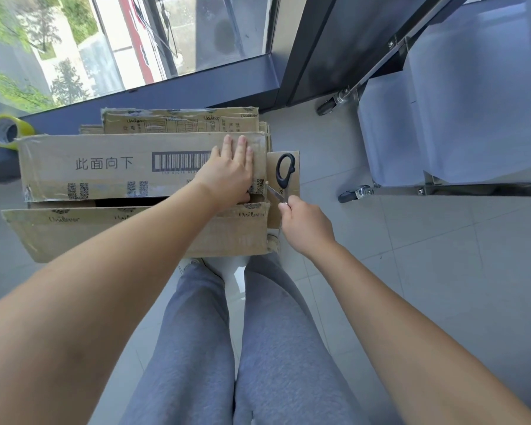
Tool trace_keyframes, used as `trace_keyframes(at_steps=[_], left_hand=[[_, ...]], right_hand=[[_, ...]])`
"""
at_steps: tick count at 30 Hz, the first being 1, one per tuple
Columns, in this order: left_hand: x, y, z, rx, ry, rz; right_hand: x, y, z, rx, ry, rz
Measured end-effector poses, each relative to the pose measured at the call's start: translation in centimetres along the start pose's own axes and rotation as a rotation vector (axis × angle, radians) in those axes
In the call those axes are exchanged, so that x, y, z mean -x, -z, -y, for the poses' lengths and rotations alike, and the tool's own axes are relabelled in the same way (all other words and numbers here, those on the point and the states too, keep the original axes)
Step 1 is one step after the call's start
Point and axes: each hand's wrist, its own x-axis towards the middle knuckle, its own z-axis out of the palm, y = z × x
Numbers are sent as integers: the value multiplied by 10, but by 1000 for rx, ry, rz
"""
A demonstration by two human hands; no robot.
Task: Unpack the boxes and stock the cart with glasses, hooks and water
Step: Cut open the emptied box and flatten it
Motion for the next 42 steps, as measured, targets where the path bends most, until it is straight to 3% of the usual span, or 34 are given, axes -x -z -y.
trace_keyframes(at_steps=[10, 14, 17, 23, 26, 28, 30, 31, 32, 34, 36, 39, 42], left_hand=[[13, 8, 1, 85, -14, 98], [13, 29, 3, 299, 10, -5], [16, 33, 12, 404, 18, -50], [17, 22, 20, 423, 21, -144], [28, 17, 7, 666, 91, -257], [30, 28, -7, 996, 270, -357], [25, 48, -19, 1481, 472, -254], [22, 58, -23, 1702, 541, -105], [20, 65, -26, 1836, 578, 71], [18, 71, -31, 1848, 518, 315], [19, 70, -40, 1815, 442, 387], [16, 66, -64, 1916, 400, 269], [2, 68, -88, 1855, 391, 30]], right_hand=[[13, -6, -7, -8, -9, 20], [8, -14, 6, -117, -13, 23], [1, -14, 9, -274, -57, -74], [16, -9, -20, -188, -39, -124], [9, 3, -26, -131, -8, -201], [5, 8, -28, -57, 73, -253], [4, 10, -29, 25, 180, -327], [4, 10, -31, 57, 217, -358], [4, 9, -32, 79, 237, -388], [6, 11, -34, 83, 222, -433], [5, 15, -36, -6, 126, -419], [4, 22, -36, -263, -41, -343], [7, 32, -34, -1010, -119, -232]])
